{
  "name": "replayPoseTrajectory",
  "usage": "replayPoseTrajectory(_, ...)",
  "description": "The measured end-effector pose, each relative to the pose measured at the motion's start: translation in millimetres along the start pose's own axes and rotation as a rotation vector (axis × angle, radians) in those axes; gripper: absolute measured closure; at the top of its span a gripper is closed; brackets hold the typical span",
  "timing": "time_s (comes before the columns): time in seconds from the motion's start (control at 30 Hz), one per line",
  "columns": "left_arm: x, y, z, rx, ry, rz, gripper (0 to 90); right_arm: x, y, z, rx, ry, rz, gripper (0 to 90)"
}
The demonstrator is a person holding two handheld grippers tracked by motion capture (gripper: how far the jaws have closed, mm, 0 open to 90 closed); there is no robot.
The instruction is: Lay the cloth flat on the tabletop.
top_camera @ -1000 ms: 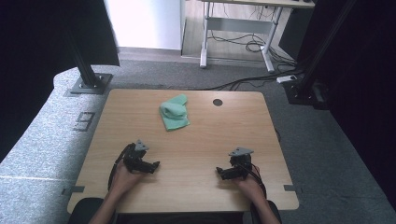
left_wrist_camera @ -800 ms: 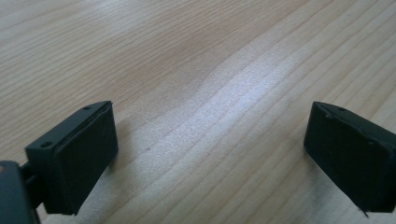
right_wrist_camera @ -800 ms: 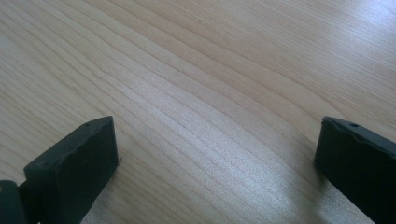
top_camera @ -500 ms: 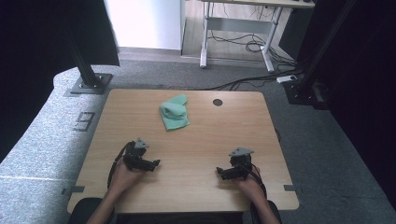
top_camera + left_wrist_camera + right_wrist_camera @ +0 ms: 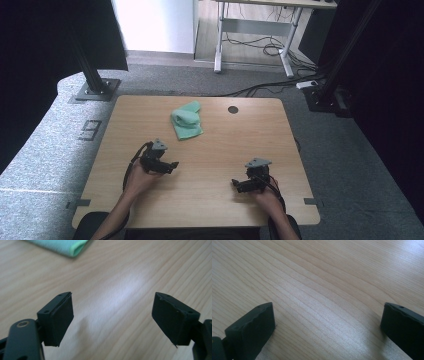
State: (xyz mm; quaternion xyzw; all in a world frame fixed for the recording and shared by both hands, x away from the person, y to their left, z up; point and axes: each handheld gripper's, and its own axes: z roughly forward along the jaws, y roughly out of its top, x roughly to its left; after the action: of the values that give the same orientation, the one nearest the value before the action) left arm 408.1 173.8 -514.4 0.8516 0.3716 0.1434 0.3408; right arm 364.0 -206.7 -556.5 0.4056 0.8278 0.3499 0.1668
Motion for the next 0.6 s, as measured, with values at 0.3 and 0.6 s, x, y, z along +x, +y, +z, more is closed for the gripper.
replayPoseTrajectory(0.3, 2.3, 28.9, 12.7, -0.027, -0.025, 0.016, 27.2, 0.0, 0.0, 0.0, 0.0, 0.0, 0.0, 0.0)
replayPoseTrajectory(0.6, 7.7, 55.5, 25.6, -0.044, -0.046, 0.022, 39.2, 0.0, 0.0, 0.0, 0.0, 0.0, 0.0, 0.0)
